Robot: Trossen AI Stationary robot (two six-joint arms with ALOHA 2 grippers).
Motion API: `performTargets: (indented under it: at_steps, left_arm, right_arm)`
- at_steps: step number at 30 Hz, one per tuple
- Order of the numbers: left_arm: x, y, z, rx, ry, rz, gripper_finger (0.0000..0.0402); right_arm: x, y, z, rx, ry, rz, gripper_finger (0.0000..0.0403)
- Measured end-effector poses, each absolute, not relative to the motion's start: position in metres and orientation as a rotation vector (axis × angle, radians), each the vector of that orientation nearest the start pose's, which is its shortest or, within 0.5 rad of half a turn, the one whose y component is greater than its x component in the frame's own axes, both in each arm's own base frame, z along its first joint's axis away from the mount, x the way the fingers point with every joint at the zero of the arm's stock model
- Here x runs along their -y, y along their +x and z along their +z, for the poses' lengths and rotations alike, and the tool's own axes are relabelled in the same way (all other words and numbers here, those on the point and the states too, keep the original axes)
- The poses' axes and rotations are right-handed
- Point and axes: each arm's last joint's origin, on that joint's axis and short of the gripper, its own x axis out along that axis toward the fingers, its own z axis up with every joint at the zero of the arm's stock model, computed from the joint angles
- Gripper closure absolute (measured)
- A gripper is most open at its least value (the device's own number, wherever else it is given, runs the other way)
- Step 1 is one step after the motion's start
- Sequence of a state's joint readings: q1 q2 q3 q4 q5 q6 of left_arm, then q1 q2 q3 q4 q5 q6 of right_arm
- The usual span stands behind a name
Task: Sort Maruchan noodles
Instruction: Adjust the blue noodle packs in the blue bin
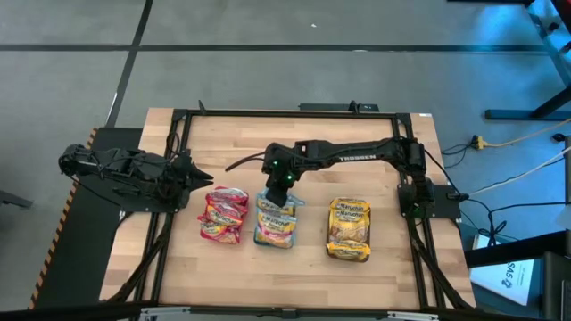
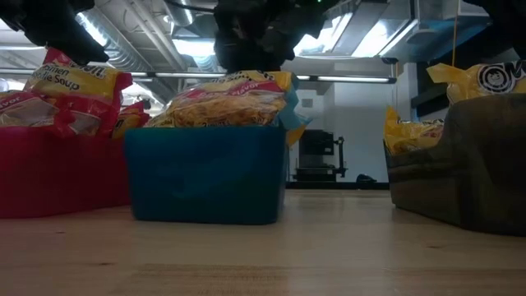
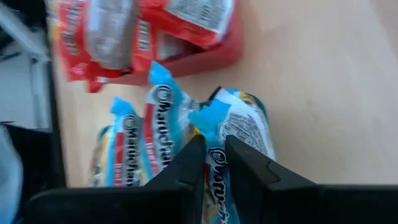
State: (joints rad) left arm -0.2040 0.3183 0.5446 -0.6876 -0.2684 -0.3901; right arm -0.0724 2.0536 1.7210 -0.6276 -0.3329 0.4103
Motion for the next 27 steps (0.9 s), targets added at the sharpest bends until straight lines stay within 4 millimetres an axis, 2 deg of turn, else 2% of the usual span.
performTargets:
  at_steps: [8,19,27]
  left_arm:
    - [0.009,0.080,0.257,-0.429,-0.275,0.149,0.0331]
    - [0.009,0.080,0.257,-0.429,-0.275,0.149,0.0331]
    - [0.009,0.080,0.257,-0.429,-0.275,0.149,0.0331]
  right_arm:
    - [0.021,0.449,0.240,-0.966,0.601,0.114,0.0332]
    - [0.029,0.452,0.243,-0.917,0.615,0.087,0.0211]
    - [0.035,0.455,0.247,-0.871,0.663,0.138,0.0173]
